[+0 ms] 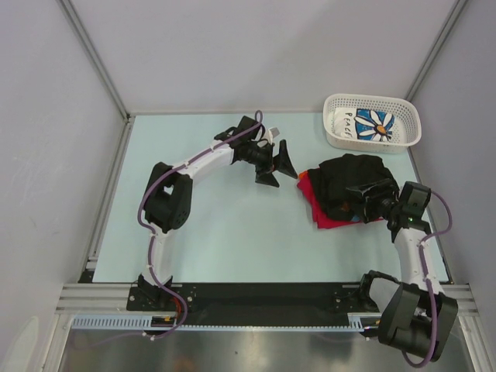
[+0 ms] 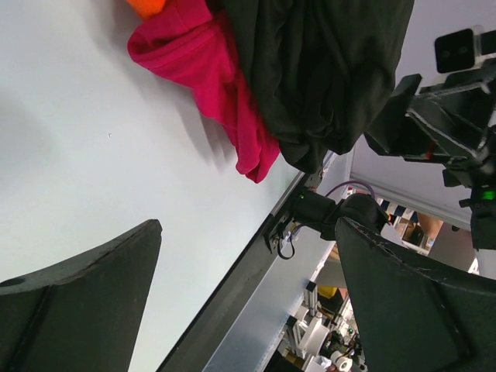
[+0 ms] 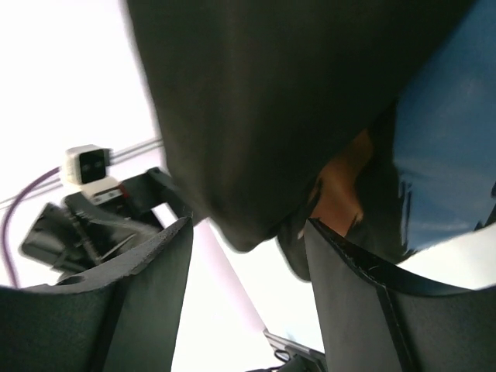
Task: Fold and stack the t-shirts
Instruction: Smooth out wrinkles on the folded tshirt, then put the neatly folded tshirt into the corner of the board with the right arm
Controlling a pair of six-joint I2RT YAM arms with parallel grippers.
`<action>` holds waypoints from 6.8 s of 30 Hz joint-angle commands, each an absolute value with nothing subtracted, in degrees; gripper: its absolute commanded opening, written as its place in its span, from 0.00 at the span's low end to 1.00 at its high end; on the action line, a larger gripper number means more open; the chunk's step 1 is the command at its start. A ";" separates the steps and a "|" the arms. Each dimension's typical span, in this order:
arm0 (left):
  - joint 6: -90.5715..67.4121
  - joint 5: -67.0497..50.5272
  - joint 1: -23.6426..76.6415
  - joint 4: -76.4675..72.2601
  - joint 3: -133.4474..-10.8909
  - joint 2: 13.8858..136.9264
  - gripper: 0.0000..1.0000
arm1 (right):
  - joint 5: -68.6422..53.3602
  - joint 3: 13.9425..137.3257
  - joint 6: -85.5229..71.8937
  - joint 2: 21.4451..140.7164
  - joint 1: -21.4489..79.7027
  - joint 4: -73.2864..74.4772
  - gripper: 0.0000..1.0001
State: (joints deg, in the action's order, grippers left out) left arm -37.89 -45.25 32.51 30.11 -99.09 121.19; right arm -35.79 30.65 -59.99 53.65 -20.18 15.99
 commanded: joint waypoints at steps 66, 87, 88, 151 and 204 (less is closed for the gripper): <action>-35.95 -47.02 31.20 29.80 -99.40 119.00 0.99 | -17.75 42.45 -53.53 58.01 -0.26 28.92 0.65; -35.86 -47.11 31.38 29.71 -99.05 119.62 1.00 | -19.08 42.90 -52.21 58.09 3.60 36.12 0.00; -35.77 -47.11 31.46 29.71 -98.97 119.62 1.00 | -17.77 42.63 -52.03 58.18 3.69 36.91 0.00; -59.86 -55.11 43.68 9.49 -121.38 147.76 0.00 | -15.11 42.88 -29.89 75.58 -15.47 20.55 0.00; -20.30 -27.86 18.37 44.29 -94.92 110.83 1.00 | -0.09 78.12 -24.00 107.65 30.85 41.12 0.00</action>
State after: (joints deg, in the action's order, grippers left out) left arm -22.63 -27.16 19.70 43.48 -92.60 114.21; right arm -5.32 74.48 -24.77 103.70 29.87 40.01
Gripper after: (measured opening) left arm 0.996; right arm 0.009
